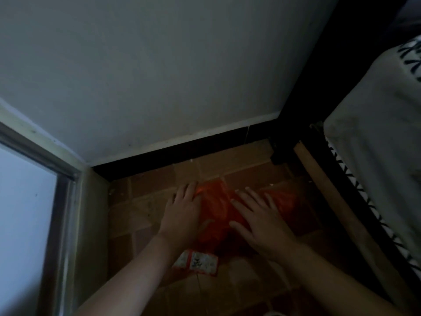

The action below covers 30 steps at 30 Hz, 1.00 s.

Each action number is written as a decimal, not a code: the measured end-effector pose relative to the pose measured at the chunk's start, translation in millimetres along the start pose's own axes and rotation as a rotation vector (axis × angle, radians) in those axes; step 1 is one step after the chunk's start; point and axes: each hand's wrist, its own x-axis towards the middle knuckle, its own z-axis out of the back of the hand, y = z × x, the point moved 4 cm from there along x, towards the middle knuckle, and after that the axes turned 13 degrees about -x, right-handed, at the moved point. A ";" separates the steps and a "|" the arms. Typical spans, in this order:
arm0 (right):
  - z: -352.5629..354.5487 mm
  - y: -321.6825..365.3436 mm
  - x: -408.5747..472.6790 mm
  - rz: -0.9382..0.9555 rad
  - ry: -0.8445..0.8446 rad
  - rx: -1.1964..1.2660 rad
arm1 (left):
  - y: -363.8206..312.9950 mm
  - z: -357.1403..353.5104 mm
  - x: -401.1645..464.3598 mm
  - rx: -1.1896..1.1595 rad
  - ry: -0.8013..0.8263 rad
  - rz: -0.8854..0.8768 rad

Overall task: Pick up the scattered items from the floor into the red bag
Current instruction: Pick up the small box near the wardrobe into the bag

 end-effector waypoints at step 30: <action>-40.1 -32.3 -31.9 0.164 0.187 -0.248 | -33.2 -30.9 11.9 -0.088 0.014 -0.159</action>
